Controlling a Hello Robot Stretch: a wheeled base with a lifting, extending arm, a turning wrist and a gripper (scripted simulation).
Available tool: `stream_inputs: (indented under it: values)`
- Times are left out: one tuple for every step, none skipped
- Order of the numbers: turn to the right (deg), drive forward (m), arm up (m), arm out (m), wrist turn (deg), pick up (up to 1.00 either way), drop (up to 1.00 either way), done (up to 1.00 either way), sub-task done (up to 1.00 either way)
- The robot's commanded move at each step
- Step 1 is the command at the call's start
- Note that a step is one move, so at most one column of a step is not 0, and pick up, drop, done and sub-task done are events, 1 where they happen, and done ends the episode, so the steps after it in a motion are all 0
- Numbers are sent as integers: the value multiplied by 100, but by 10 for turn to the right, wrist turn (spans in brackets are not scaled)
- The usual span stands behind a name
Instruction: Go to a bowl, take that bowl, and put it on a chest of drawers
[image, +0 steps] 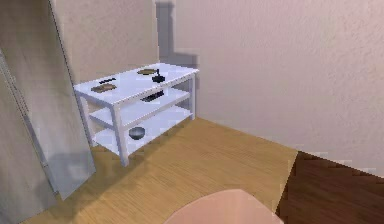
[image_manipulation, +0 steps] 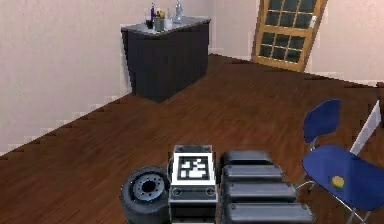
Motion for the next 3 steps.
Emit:
stream_inputs:
  values:
    - [0, 5, 0, 0, 0, 0, 0, 0, 0]
    - [-450, 0, 0, 0, 0, 0, 0, 0, 0]
    - [-390, 0, 0, 0, 0, 0, 0, 0, 0]
